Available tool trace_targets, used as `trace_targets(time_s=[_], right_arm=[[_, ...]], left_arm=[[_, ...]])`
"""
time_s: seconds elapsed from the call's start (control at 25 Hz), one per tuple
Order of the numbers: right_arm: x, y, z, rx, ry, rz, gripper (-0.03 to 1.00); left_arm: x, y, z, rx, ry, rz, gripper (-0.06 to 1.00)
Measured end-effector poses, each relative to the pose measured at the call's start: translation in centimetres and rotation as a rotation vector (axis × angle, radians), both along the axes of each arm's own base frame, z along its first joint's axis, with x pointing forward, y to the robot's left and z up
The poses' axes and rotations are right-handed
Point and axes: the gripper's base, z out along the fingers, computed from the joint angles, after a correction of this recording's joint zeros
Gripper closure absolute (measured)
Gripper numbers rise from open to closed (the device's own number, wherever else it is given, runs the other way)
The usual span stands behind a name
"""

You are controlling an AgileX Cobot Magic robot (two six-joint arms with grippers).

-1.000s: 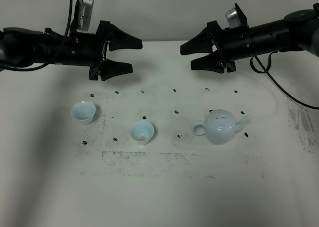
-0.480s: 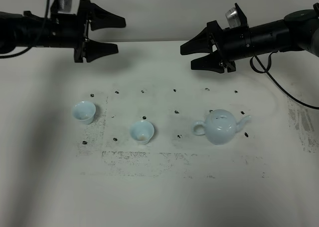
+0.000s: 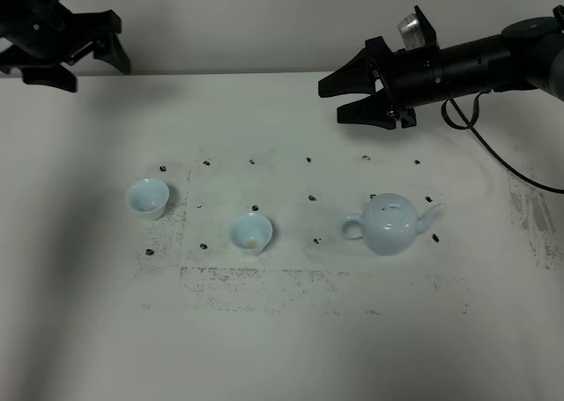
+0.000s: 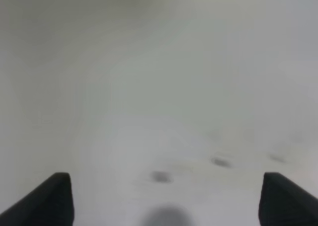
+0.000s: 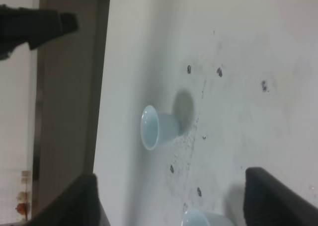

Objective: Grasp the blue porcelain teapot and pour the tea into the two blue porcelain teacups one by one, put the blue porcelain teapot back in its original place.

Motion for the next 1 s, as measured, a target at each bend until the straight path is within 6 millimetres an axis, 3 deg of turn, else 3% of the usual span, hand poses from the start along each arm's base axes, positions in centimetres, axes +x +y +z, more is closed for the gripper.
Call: trace_targets(time_s=[0.24,0.44,0.6,0.8,1.0], right_arm=[[0.0,0.0,0.0,0.0,0.0,0.0,0.38],[0.0,0.0,0.0,0.0,0.0,0.0,0.38],[0.0,0.0,0.0,0.0,0.0,0.0,0.38],[0.0,0.0,0.0,0.0,0.0,0.0,0.38],[0.0,0.0,0.0,0.0,-0.001,0.0,0.38]], left_arm=[[-0.7,2.9,0.2,0.313,0.087,0.095,0.22],[-1.0,3.1,0.7,0.337,0.081,0.097,0.22],[-2.1,2.6,3.4,0.286,0.037,0.085,0.22],[-6.9,2.6,6.7,0.33,0.041,0.049,0.22],[-14.2,2.8,8.5,0.386,0.087,0.038,0.22]])
